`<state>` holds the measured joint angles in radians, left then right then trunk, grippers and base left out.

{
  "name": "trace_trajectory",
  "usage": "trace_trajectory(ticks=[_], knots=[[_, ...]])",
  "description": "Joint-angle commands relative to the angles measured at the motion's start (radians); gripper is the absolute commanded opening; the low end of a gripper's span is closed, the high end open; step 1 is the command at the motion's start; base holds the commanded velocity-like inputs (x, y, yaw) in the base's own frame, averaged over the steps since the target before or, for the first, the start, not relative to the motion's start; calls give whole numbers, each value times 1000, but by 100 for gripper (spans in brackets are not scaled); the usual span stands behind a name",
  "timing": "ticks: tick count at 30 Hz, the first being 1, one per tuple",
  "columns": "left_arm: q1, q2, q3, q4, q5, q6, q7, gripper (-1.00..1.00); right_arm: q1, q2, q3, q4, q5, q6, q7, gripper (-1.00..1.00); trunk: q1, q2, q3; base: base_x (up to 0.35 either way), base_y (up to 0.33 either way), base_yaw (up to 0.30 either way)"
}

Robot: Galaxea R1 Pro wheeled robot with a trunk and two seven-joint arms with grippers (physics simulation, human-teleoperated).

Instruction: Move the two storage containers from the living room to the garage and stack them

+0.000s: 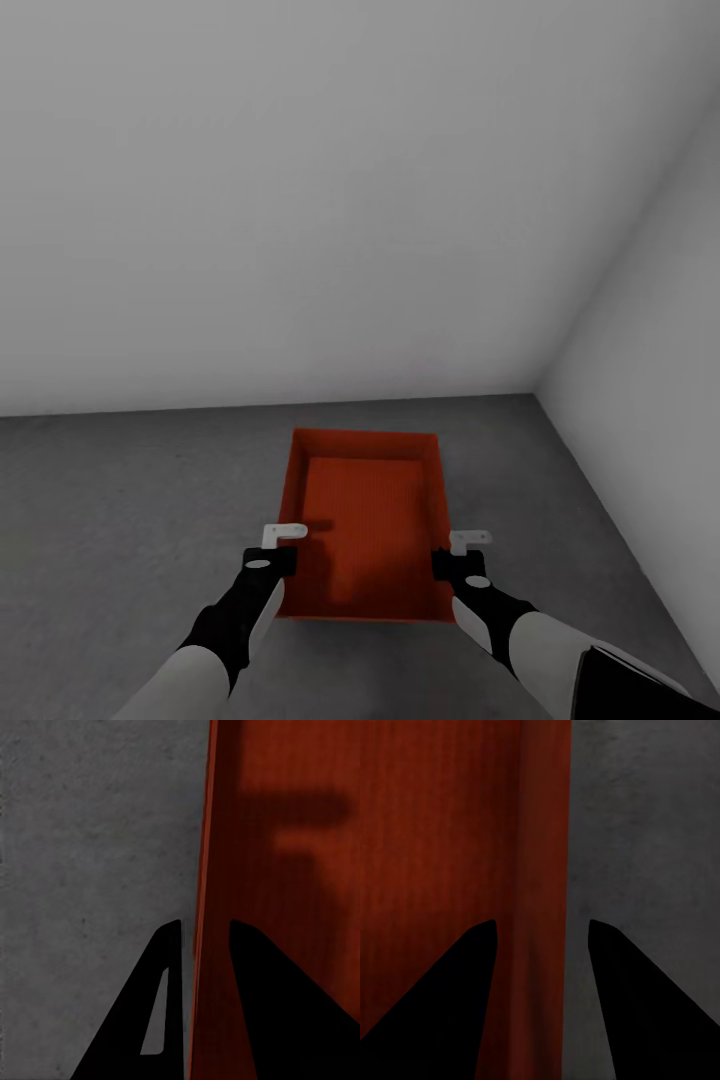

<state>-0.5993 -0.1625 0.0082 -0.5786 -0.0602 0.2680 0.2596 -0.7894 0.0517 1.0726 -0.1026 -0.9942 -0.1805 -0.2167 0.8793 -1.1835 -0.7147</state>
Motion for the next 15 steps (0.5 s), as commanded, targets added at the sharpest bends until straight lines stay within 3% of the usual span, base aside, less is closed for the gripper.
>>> trace_trajectory(ticks=[1,6,15], knots=[[-1,5,5,-3,-19,9,6,-100,-1,-1,-6,15,-6,-4,-3,-100,0,0,-1,0,207,0],[-1,5,6,-3,-18,10,6,-100,-1,-1,-6,15,-6,-4,-2,-100,0,0,-1,0,247,0],[-1,5,6,-4,-18,8,6,-100,-1,-1,-6,15,-6,-4,-3,-100,0,0,-1,0,42,0]])
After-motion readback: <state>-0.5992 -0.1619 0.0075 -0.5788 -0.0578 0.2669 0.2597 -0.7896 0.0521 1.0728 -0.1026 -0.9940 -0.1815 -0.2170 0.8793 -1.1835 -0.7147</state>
